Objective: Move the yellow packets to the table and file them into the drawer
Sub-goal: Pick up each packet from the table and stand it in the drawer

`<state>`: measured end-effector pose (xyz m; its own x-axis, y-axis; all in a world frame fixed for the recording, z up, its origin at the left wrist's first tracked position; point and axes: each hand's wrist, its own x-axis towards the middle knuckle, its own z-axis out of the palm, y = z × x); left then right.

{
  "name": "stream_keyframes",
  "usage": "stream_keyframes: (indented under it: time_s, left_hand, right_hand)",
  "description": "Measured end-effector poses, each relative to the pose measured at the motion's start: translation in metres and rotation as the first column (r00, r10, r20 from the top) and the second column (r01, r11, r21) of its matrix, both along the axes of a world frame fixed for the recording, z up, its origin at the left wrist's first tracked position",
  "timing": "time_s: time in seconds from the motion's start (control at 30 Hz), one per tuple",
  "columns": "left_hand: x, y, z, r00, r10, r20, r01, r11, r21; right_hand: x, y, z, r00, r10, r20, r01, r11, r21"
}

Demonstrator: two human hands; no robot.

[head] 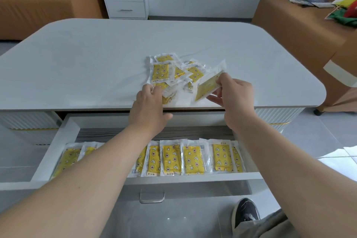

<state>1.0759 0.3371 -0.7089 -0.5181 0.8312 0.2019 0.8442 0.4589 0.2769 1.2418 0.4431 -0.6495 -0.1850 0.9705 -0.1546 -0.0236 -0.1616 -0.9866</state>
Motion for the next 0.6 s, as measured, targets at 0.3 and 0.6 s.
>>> stream_keyframes:
  time_s: [0.3,0.6]
  left_hand:
    - [-0.014,-0.023,-0.004,0.983,-0.119,-0.138,0.127,0.991,0.050]
    - [-0.022,-0.027,-0.008,0.944,-0.144,-0.297,0.161,0.986,0.032]
  right_hand:
    - [0.011,0.011,-0.009,0.994,-0.093,-0.063,0.081,0.982,-0.173]
    - [0.017,0.005,-0.016,0.998,-0.025,-0.052,0.014,0.975,-0.221]
